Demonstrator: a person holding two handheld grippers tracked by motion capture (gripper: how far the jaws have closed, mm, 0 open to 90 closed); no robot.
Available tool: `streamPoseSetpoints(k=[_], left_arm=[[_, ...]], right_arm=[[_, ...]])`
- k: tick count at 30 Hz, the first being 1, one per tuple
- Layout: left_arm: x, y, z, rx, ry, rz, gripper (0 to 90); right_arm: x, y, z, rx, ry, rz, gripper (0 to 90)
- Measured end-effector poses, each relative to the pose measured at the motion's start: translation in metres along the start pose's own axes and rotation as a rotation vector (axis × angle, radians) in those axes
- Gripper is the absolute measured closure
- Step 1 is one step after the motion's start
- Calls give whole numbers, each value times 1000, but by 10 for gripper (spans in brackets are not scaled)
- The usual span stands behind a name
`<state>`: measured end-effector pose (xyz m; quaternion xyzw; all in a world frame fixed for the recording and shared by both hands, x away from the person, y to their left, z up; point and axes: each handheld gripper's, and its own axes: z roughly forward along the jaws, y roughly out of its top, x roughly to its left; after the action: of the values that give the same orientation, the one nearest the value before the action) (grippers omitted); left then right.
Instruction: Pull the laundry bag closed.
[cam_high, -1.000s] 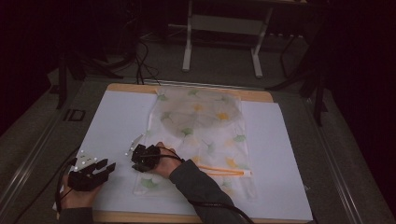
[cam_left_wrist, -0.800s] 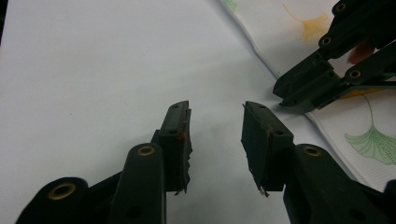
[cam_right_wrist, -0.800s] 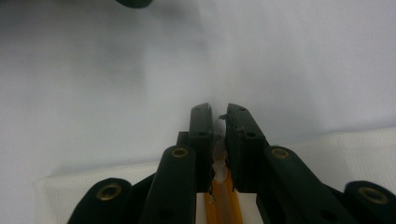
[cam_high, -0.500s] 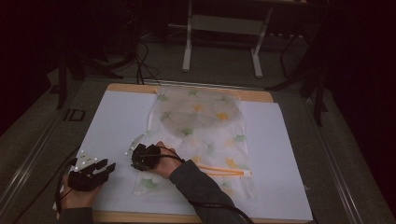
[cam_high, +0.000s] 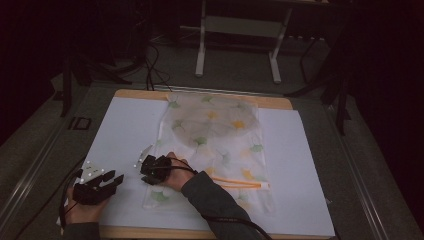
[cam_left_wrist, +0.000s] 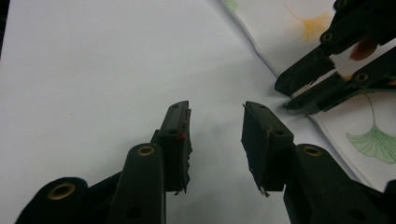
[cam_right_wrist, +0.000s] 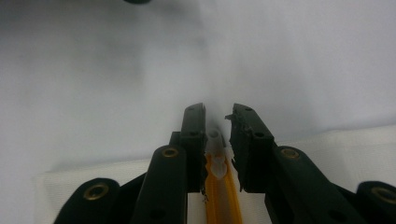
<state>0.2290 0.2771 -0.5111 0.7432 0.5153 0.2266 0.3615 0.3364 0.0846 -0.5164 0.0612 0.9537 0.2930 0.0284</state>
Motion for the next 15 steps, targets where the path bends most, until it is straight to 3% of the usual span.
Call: streamPoseSetpoints(k=[7, 15], left_arm=[[0, 0, 0, -1, 0, 0, 621], [0, 0, 0, 2, 1, 1, 621]], right_arm=[[2, 4, 4, 43, -19, -9, 826], [3, 4, -2, -4, -22, -4, 827]])
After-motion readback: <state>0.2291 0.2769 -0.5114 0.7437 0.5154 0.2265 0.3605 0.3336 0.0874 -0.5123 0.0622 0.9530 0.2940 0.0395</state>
